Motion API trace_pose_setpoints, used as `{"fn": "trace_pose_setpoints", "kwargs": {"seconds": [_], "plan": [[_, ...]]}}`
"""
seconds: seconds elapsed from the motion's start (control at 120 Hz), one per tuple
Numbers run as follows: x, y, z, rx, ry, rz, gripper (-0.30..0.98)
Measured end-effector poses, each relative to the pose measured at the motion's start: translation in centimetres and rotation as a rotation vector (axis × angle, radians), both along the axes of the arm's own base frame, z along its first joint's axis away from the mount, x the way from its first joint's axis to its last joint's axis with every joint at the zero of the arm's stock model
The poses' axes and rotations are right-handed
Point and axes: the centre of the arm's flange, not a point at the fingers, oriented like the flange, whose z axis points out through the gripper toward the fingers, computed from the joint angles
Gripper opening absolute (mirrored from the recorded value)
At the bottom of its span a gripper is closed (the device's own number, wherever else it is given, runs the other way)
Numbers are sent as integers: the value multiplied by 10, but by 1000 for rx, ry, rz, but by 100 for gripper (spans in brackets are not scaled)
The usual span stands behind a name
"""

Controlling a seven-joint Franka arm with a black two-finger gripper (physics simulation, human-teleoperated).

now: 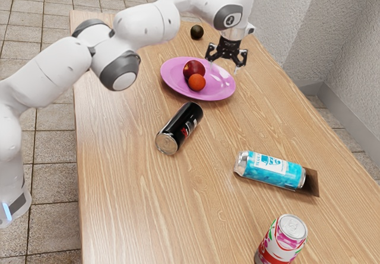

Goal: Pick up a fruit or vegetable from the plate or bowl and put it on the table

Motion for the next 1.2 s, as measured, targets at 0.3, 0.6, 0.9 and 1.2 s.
{"fn": "trace_pose_setpoints", "kwargs": {"seconds": [0.3,0.6,0.9,1.2], "plan": [[-13,1,6,-29,17,62,69],[-37,-10,3,-58,54,123,69],[-60,-2,-17,-48,61,179,69],[-61,-4,-32,-39,64,188,69]]}}
